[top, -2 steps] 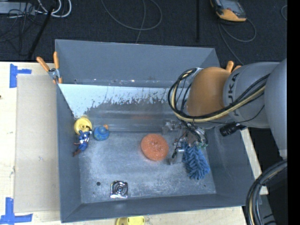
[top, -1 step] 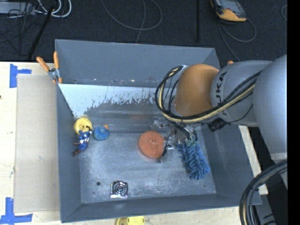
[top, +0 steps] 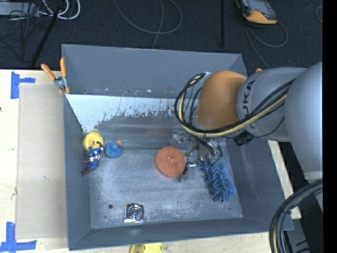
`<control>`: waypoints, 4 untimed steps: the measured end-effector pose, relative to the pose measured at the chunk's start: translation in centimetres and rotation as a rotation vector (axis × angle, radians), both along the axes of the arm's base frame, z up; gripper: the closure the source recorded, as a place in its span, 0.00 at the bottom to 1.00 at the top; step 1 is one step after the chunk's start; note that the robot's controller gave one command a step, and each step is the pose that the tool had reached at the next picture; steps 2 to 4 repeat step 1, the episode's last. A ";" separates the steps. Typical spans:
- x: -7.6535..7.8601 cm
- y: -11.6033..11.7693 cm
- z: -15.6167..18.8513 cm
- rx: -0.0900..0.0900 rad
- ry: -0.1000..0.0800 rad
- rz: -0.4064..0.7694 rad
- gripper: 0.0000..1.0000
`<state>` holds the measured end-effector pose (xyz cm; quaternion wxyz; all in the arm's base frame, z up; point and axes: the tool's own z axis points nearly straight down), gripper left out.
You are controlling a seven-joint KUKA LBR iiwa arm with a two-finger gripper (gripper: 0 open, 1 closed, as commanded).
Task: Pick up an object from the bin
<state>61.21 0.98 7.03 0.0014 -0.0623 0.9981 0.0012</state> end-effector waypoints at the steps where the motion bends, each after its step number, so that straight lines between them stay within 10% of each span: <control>1: 0.3 2.6 -0.1 -0.002 0.002 -0.172 1.00; 4: 0.3 2.6 -0.1 -0.002 0.002 -0.172 1.00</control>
Offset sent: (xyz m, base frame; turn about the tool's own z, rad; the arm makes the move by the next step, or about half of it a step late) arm 0.0000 0.0000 0.0000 0.0000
